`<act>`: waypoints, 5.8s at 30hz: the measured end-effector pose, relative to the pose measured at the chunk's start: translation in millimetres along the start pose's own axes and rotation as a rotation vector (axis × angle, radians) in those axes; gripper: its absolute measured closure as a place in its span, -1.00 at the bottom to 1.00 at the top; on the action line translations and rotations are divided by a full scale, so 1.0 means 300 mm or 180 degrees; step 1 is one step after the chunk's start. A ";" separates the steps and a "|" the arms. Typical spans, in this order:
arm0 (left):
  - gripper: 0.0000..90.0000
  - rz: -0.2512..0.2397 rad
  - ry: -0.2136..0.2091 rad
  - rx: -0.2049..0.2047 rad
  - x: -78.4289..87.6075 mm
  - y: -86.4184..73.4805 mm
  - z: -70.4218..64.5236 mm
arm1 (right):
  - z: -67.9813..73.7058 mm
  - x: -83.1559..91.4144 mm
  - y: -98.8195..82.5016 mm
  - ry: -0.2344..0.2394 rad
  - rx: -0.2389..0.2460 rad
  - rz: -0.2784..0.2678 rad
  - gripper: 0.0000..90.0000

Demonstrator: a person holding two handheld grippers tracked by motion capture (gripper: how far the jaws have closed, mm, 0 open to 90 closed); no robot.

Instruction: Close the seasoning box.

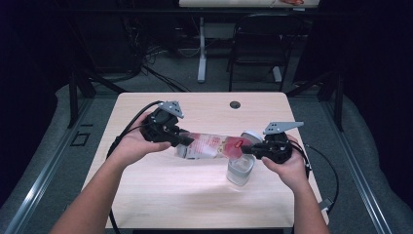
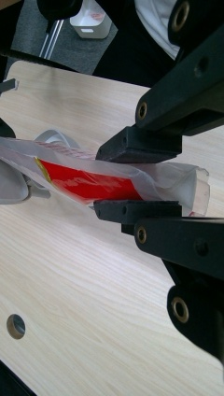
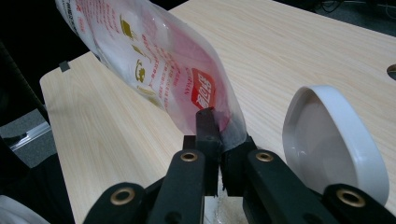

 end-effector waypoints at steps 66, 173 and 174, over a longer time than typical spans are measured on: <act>0.63 -0.0061 -0.0094 0.0011 -0.012 0.066 -0.003 | 0.000 0.025 -0.007 0.0035 -0.0112 -0.0043 0.95; 0.63 -0.0112 -0.0091 -0.0021 -0.023 0.112 -0.013 | 0.000 0.026 -0.018 0.0090 -0.0155 0.0024 0.96; 0.63 -0.0111 -0.0087 -0.0023 -0.022 0.112 -0.014 | -0.001 0.026 -0.017 0.0079 -0.0145 0.0030 0.95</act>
Point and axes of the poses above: each handheld gripper's, and its own axes: x roughly backward along the jaws, y roughly out of its top, z roughly to its left, the point moved 6 cm from there along -x, roughly forward along the jaws, and after that the axes turned 9 degrees about -z, right-handed, at the moved point
